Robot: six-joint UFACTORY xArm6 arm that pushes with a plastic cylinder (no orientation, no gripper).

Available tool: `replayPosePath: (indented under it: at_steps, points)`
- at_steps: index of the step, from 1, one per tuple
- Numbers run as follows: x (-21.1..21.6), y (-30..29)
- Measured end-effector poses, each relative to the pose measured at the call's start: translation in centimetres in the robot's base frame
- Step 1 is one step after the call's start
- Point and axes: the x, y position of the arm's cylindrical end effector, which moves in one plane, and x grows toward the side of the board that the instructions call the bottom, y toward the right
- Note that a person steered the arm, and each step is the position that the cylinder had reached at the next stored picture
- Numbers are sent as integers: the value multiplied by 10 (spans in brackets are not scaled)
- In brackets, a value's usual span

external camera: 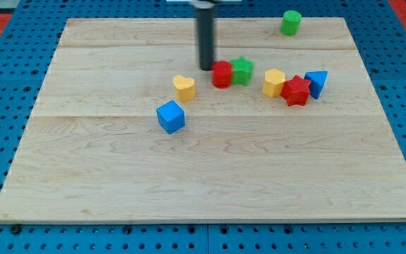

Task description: Slide yellow heart closer to the green star

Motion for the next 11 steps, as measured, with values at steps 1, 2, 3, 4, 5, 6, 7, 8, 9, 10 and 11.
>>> replayPosePath:
  at_steps: [1, 2, 3, 4, 5, 6, 7, 8, 9, 10, 11]
  points:
    - [0, 21]
    - [10, 41]
    - [4, 36]
    - [-21, -45]
    - [7, -119]
    - [41, -111]
    - [61, -105]
    - [67, -38]
    - [73, 15]
    - [127, 23]
    - [166, -67]
